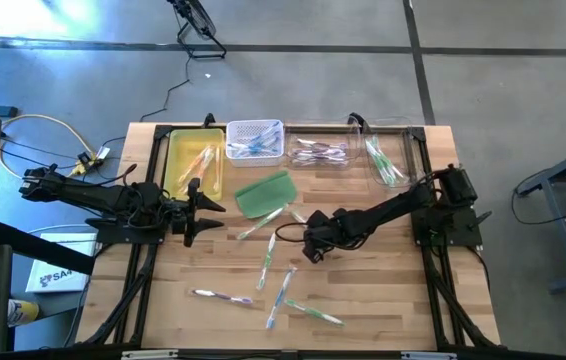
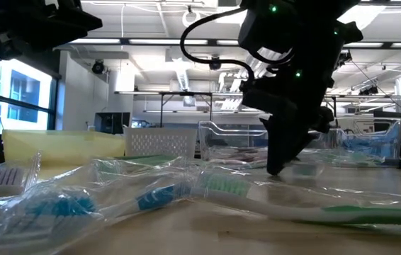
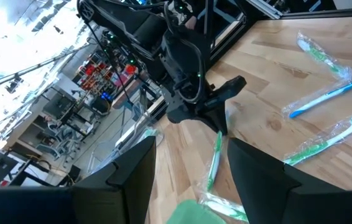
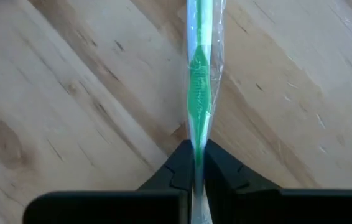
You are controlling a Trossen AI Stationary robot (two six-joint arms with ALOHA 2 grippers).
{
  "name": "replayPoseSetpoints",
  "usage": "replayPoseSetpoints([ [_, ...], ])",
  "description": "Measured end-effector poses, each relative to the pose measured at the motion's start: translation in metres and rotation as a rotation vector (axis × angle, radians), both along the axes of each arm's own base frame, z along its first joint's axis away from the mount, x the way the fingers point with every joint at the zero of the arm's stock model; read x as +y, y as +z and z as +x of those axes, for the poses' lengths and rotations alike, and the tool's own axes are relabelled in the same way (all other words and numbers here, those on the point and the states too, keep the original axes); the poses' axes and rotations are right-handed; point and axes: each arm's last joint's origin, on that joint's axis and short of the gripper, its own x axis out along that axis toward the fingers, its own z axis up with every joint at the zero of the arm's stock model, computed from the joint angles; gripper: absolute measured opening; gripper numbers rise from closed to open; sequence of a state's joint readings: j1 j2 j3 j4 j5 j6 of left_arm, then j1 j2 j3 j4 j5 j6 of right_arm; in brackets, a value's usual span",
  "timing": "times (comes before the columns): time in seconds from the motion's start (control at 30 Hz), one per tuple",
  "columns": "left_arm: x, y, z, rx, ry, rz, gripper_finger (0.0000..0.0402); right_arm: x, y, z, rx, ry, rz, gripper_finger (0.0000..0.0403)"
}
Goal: Pick & Place Toothbrushes
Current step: Put the green toothbrush into the right transparent bin
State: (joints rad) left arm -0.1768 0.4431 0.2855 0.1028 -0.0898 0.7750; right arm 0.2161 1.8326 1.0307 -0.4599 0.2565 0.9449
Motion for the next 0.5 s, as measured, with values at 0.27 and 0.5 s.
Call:
replayPoseSetpoints([
  [0.27,0.000,0.000,0.000,0.000,0.000,0.002,0.0194,-0.004,0.032,-0.010,-0.055,0.016,-0.051,0.0010],
  [0.5,0.000,0.000,0.000,-0.001,0.000,0.002,0.0194,-0.017,0.078,-0.045,-0.045,-0.085,-0.193,0.0010],
])
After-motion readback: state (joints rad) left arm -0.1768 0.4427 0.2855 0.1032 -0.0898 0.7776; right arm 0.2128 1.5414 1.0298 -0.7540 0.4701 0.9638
